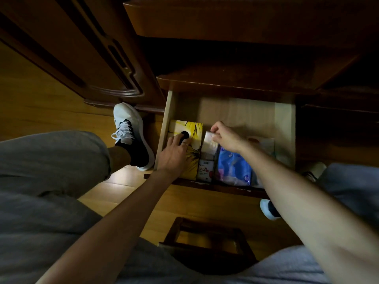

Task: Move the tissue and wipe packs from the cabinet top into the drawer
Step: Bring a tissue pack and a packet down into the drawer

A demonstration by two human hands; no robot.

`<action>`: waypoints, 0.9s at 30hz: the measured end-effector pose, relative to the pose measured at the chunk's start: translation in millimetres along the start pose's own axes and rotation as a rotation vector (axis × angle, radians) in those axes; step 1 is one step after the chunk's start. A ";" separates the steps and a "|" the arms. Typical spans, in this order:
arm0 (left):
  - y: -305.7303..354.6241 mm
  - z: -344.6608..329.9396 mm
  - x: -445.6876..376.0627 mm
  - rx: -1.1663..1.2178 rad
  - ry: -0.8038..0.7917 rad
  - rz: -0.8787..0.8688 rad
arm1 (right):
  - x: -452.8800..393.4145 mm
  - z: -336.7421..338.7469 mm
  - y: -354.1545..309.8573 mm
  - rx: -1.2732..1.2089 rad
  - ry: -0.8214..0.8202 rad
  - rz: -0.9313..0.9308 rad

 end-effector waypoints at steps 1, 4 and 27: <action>-0.4 0.5 -1.3 -0.003 -0.004 0.000 | -0.9 -7.6 -0.9 0.025 0.003 -0.011; -0.8 0.8 -4.6 -0.001 -0.019 0.001 | -1.0 -24.8 -3.4 0.315 0.074 -0.068; 113.4 247.1 82.8 -0.119 0.430 -0.338 | 209.1 168.9 -121.6 0.250 0.526 0.272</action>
Point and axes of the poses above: each hand's wrist, its own x-axis away from the middle knuckle, its own z-axis out of the back of the hand, y = z × x, the point moved 9 cm from there along -x, towards the middle knuckle, and after that the axes turned 14 degrees about -y, right-handed, at the moved point
